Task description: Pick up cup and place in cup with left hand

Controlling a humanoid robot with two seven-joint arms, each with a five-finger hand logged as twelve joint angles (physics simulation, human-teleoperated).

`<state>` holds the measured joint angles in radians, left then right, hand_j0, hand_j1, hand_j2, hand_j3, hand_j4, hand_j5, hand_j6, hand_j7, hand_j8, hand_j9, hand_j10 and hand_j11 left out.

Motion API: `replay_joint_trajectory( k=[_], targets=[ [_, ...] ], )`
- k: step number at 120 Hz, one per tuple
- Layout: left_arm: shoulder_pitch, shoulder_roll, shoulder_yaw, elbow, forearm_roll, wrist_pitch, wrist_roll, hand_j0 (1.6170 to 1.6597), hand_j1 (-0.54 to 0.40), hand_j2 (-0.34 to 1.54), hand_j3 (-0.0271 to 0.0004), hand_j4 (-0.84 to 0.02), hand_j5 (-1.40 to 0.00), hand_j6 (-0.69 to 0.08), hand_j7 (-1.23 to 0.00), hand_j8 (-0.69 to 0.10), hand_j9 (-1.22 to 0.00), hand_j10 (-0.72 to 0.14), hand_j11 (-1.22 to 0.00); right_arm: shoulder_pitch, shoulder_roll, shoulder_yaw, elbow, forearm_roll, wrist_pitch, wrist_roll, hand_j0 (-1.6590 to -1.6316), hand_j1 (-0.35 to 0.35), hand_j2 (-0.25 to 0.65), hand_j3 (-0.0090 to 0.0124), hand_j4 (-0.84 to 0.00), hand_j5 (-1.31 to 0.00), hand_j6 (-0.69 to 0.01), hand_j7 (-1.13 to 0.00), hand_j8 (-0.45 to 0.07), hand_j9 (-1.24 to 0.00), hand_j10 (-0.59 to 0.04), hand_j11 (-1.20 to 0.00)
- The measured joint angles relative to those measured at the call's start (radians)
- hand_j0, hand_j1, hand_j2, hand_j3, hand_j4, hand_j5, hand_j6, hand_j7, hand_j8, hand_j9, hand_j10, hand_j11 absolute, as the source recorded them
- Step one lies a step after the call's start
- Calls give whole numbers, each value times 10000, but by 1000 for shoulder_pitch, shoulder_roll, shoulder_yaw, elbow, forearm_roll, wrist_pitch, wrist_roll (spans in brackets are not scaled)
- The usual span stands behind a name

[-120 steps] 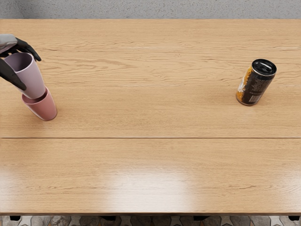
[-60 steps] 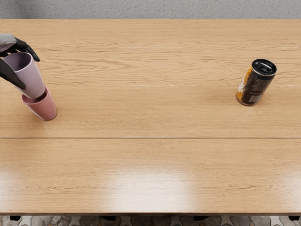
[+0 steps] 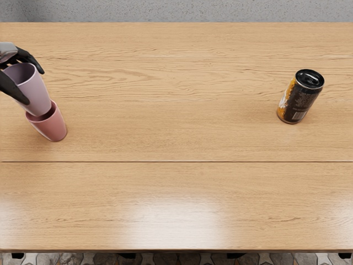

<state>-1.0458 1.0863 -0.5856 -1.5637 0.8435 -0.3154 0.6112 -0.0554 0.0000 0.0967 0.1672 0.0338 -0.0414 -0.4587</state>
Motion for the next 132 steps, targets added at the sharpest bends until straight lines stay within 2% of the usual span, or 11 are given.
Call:
replay_joint_trajectory(
  k=[20,44,73,89,132],
  targets=[
    [1,-36,1,29,2,1,0,16517,-1167,794,0,-4476,-7870,-2360,-7790,-2024,-7763,-3176,-7615,0,0,0,0,0,0,0,-16581,-3491,1,0,-3,-1,-5,0,-3,0,-2,0],
    [7,-28,1,45,5,0,0,16508,-1377,705,0,-4247,-8152,-2151,-8018,-1824,-8004,-2966,-7856,0,0,0,0,0,0,0,-16581,-3491,1,0,-3,-1,-5,0,-4,0,-2,0],
    [20,-32,0,63,1,3,-1,16514,-1699,1383,0,-3943,-8193,-1875,-8200,-1515,-8206,-2798,-8211,0,0,0,0,0,0,0,-16581,-3491,1,0,-3,0,-4,0,-3,0,-1,0],
    [21,-29,0,66,1,2,-1,16502,-1964,1873,0,-3738,-8290,-1662,-8317,-1302,-8320,-2569,-8383,0,0,0,0,0,0,0,-16581,-3491,1,0,-2,0,-4,0,-2,0,-1,0],
    [21,-50,0,88,3,1,-1,16529,-1664,1333,0,-3769,-8606,-1752,-8457,-1455,-8513,-2741,-8441,0,0,0,-1,-3,0,0,-16581,-3491,1,0,-3,0,-4,0,-3,0,-2,0]
  ],
)
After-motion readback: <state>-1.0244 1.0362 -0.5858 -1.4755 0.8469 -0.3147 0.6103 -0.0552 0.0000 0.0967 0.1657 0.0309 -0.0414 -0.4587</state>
